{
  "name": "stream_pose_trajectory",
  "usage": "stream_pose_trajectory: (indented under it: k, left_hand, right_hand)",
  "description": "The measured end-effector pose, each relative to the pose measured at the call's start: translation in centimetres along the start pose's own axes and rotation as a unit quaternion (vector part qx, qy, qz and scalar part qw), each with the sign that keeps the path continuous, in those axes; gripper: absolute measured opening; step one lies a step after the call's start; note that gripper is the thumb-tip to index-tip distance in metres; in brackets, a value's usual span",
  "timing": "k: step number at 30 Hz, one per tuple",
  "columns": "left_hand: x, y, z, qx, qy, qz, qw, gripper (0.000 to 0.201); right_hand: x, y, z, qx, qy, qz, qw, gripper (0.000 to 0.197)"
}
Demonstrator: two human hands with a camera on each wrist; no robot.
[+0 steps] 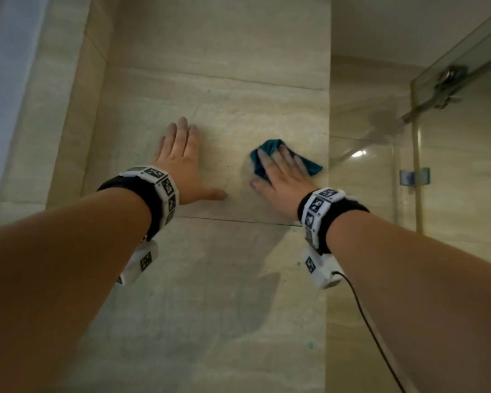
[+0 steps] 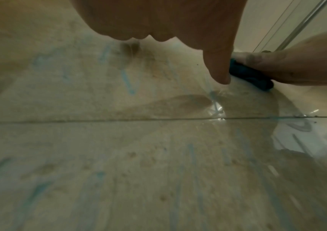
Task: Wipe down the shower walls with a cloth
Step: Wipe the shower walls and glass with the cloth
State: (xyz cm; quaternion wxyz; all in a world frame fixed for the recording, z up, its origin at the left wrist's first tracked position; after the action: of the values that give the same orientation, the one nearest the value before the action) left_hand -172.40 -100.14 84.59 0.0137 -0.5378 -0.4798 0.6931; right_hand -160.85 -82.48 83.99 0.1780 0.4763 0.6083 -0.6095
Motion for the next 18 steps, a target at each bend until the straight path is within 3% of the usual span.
stream_pose_trajectory:
  k: [5,11,14,18]
  left_hand:
    - [-0.8,-1.7,1.0,0.005,0.002,0.013,1.000,0.165]
    - [0.2,-2.3,1.1,0.013,0.003,0.011,1.000,0.172]
    - [0.2,-2.3,1.1,0.016,-0.002,-0.017,1.000,0.170]
    - [0.1,-2.2,1.1,0.016,-0.002,-0.038,0.999,0.168]
  right_hand:
    - [-3.8,-0.5,-5.3,0.088,-0.034,-0.039,0.995,0.078]
    - [-8.9,-3.2,-7.5,0.133,-0.076,-0.075,0.985,0.078]
    - [-10.1,-5.1,-6.2,0.133,-0.067,-0.091,0.985,0.080]
    - [-9.2,-6.8,-0.2,0.068,-0.028,-0.085,0.994,0.075]
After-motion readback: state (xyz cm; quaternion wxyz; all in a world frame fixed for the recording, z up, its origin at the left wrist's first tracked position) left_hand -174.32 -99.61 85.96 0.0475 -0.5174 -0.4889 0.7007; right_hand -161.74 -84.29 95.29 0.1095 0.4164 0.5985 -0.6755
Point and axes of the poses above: each hand's wrist, its own y-axis away from the middle knuckle, its own x-axis out of the palm, z = x × y, the point moved 9 cm from there along -y, towards the middle knuckle, and after that the axes turned 12 degrees about z, right-handed, at the moved point
